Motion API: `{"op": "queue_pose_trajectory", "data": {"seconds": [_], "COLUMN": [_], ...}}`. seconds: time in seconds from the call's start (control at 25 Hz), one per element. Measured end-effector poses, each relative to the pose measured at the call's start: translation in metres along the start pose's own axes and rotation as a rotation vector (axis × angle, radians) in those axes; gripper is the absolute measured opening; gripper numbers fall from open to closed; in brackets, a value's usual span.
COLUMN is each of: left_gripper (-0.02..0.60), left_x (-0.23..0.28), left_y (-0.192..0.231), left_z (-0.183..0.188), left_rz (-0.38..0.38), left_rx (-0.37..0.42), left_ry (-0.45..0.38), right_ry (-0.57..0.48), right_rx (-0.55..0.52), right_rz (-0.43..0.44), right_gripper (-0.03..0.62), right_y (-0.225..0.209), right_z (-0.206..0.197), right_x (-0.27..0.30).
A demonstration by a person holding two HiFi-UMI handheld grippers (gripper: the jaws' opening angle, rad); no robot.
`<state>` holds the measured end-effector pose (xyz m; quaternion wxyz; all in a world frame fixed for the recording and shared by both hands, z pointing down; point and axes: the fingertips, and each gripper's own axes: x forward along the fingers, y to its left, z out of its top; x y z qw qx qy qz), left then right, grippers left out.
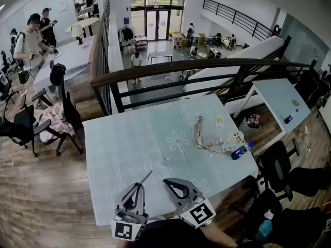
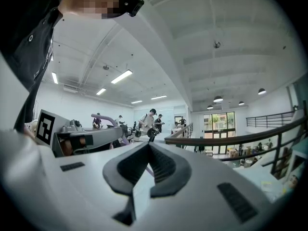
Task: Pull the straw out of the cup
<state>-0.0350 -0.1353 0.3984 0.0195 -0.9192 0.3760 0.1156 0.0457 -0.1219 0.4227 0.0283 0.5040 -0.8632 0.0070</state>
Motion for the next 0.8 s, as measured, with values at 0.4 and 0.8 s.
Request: {"op": "queue_pose_trajectory", "data": {"seconds": [0.4,0.8], "left_gripper": [0.037,0.037], "left_x": [0.0070,0.0102], "left_y": [0.0022,0.0072], "left_z": [0.0002,0.0035], "left_rz": [0.003,-0.003], "left_rx": [-0.015,-0.022], "left_ry": [-0.007,-0.029], "right_ry": [-0.012,-0.019], "right_rx": [0.000,-0.018], "right_rz": [-0.028,-0.051], "right_gripper": [0.008,0.009], "right_y": [-0.0071,-0.0103], "right_z": [-0.0014,0.0003], "right_x": [0.0035,0.0053]}}
